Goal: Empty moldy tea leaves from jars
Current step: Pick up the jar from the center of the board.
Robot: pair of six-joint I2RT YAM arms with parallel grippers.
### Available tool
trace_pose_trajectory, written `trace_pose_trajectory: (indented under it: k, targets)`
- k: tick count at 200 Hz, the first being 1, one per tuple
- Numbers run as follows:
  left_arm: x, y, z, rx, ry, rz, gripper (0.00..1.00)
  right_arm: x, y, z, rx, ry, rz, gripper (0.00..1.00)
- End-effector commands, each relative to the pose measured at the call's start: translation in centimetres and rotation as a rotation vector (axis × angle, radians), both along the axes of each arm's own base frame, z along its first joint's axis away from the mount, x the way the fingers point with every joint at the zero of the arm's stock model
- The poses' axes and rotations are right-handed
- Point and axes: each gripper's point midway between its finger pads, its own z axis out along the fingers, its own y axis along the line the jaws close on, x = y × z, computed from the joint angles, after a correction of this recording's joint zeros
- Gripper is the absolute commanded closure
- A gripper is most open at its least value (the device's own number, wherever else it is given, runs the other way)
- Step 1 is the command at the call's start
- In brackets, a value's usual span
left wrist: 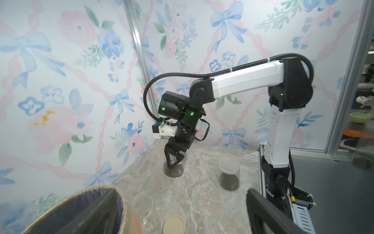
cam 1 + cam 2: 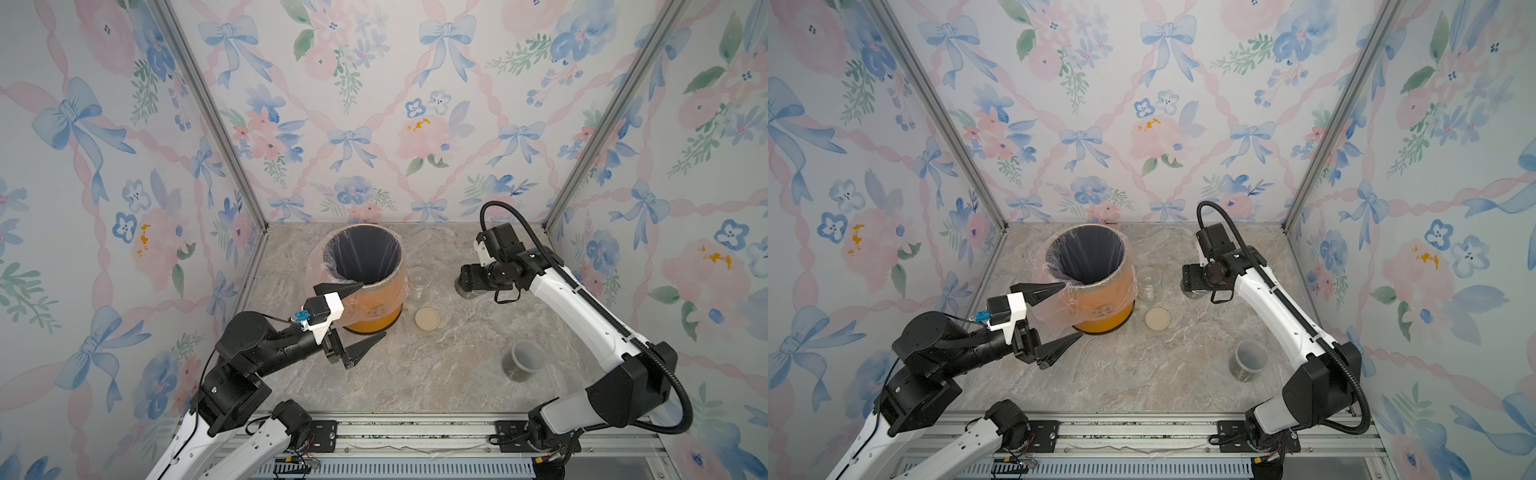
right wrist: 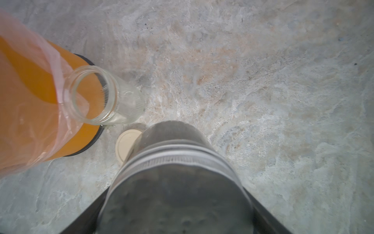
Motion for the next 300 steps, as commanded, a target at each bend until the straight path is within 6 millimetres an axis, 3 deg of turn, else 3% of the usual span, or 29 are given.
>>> trace_pose_trajectory:
  k: [1,73,138,163,198,220,300]
  targets:
    - [-1.3,-1.4,1.0,0.05,-0.212,-0.108,0.02,-2.2,1.0,2.7,0.039,0.007,0.062,0.15]
    - [4.0,-6.4,-2.0,0.024,-0.325,-0.15,0.02,-4.2,1.9,9.8,0.169,-0.062,0.115,0.15]
    - [8.3,-12.0,-3.8,0.01,-0.377,-0.172,0.02,-4.8,2.5,14.4,0.275,-0.096,0.153,0.16]
    - [11.0,-13.5,-4.6,0.003,-0.393,-0.128,0.02,-4.8,2.8,16.2,0.296,-0.112,0.172,0.15]
    - [13.5,-15.7,-4.0,-0.029,-0.42,-0.126,0.02,-4.8,3.6,17.8,0.34,-0.118,0.202,0.16]
    - [14.7,-15.9,-3.0,-0.09,-0.418,-0.131,0.02,-5.0,3.6,18.5,0.353,-0.124,0.209,0.16]
    - [15.5,-17.4,-1.8,-0.133,-0.461,-0.183,0.02,-6.4,4.6,19.7,0.44,-0.125,0.247,0.16]
